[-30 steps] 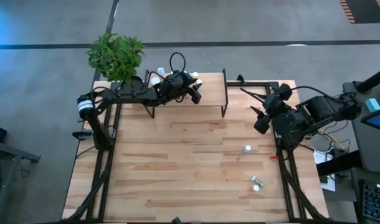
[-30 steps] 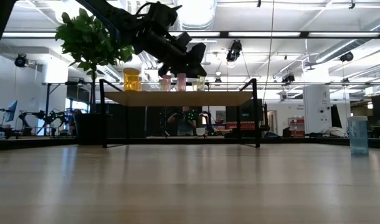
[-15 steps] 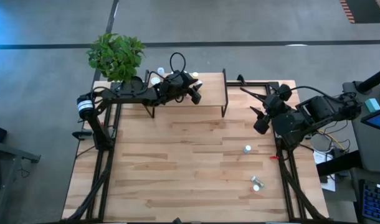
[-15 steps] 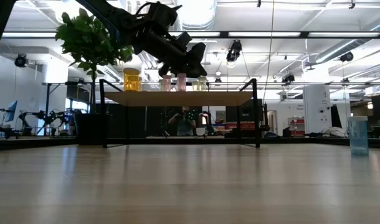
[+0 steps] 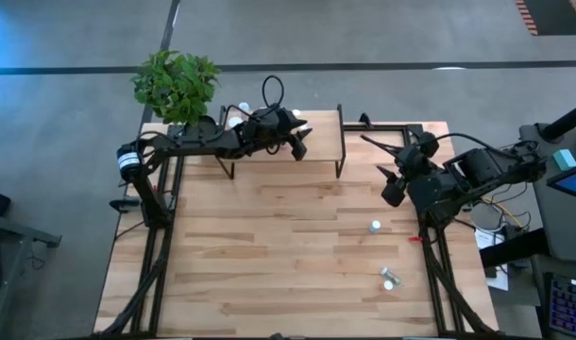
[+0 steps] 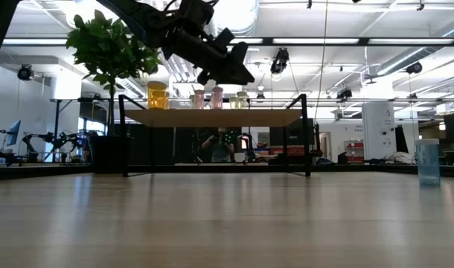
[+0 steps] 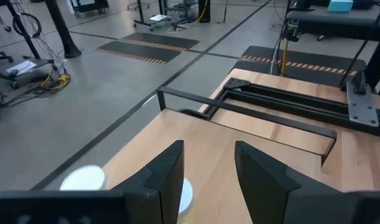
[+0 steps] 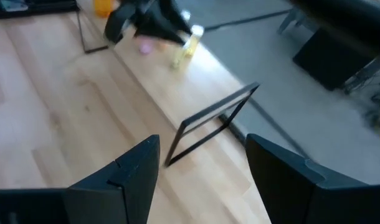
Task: Pick and place medicine bottles onto shelf by color
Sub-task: Put the blue pill bottle on the shelf
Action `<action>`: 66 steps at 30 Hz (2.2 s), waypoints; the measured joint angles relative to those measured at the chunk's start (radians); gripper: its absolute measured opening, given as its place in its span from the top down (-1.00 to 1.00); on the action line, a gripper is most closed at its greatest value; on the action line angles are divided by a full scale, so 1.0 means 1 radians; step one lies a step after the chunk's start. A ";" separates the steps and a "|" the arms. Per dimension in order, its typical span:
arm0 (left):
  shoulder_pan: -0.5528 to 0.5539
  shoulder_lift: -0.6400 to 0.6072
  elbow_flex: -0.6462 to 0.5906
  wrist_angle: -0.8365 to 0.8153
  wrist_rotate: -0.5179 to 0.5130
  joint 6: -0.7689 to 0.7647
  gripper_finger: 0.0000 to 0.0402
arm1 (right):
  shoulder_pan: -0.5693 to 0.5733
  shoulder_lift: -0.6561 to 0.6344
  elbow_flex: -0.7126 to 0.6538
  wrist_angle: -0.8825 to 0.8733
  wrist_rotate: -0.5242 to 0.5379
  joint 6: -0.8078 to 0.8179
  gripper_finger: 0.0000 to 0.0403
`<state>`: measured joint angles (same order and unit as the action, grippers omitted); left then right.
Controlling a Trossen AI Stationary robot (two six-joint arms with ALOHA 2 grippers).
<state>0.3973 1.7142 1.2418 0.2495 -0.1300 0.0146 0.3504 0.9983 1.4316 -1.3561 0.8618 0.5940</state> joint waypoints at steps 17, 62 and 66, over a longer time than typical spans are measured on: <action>-0.081 -0.222 0.074 -0.030 0.021 0.193 0.37 | 0.121 -0.059 -0.471 0.103 -0.509 0.288 -0.10; -0.357 -0.311 0.083 -0.429 -0.008 -0.218 0.38 | 0.356 -0.033 -1.276 1.066 -0.294 0.517 0.05; -0.382 -0.352 0.093 -0.485 -0.010 -0.219 0.38 | 0.353 -0.029 -1.216 1.063 -0.296 0.516 0.13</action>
<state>0.0151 1.3621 1.3346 -0.2359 -0.1402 -0.2043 0.7039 0.9695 0.2154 -0.2934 0.5662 1.1105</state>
